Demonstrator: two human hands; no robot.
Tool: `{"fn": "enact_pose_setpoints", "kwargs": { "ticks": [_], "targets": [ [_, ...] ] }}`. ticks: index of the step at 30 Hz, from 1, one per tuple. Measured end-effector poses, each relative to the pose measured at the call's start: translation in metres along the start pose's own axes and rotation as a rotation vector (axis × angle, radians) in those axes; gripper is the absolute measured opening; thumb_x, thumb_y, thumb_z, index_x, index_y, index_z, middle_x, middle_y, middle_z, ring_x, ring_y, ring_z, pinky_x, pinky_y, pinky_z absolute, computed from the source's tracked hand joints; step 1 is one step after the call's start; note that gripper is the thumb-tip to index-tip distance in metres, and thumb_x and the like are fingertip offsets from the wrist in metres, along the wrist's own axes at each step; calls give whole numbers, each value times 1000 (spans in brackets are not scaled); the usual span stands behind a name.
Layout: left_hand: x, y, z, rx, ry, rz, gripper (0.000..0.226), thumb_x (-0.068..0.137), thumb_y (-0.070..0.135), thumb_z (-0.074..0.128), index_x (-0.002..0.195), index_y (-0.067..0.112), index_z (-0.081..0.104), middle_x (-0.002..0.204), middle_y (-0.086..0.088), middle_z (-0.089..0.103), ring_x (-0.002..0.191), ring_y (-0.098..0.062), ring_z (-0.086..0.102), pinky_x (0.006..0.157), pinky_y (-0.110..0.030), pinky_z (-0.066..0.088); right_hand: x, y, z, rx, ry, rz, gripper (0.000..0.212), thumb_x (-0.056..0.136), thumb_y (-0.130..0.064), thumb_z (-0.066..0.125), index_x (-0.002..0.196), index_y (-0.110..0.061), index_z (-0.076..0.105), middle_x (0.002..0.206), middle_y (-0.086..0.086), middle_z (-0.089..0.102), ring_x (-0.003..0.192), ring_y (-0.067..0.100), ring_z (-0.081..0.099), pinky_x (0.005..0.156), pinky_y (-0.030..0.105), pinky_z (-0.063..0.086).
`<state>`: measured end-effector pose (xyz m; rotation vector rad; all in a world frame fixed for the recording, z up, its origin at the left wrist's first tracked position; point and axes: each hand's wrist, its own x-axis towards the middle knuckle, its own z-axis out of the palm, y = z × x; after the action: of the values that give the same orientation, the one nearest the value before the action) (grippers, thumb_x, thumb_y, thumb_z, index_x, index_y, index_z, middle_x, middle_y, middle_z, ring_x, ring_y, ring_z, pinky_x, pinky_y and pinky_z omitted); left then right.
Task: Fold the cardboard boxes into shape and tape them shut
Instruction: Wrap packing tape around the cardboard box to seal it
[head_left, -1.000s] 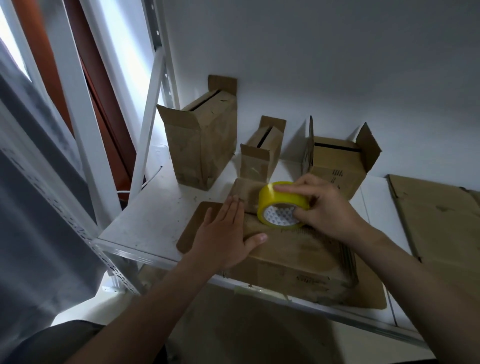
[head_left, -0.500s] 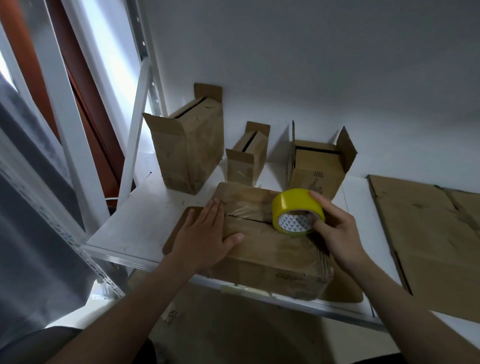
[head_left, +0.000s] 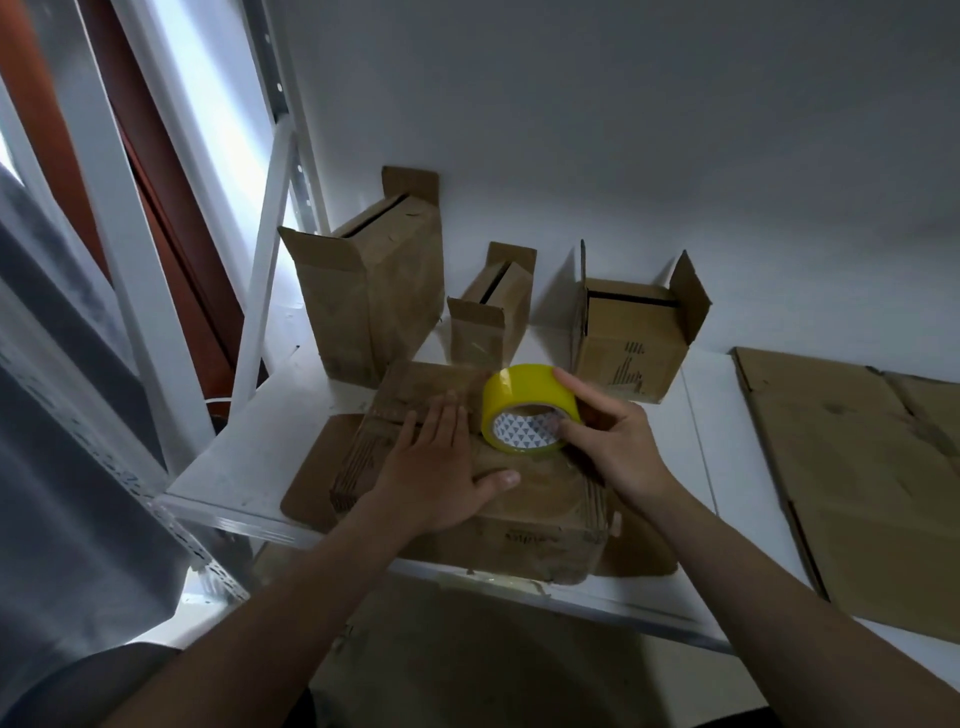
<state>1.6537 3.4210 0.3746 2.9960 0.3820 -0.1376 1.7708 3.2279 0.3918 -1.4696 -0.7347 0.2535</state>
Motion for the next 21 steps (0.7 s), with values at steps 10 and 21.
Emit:
{"fn": "enact_pose_setpoints", "kwargs": {
  "ticks": [10, 21],
  "targets": [
    [1, -1, 0, -44, -35, -6, 106, 89, 81, 18, 159, 7, -10, 167, -13, -20, 154, -21, -20, 125, -45, -10, 15, -32, -47, -432, -187, -65, 61, 84, 7, 68, 117, -44, 69, 115, -6, 60, 109, 6, 58, 77, 25, 58],
    [12, 46, -5, -52, -64, 107, 101, 93, 78, 21, 159, 9, -15, 164, -12, -27, 151, -20, -28, 123, -50, -13, -9, -10, -49, -344, -139, -134, 55, 95, 7, 59, 137, -28, 61, 131, 3, 56, 121, 10, 55, 79, 17, 53]
  ]
}}
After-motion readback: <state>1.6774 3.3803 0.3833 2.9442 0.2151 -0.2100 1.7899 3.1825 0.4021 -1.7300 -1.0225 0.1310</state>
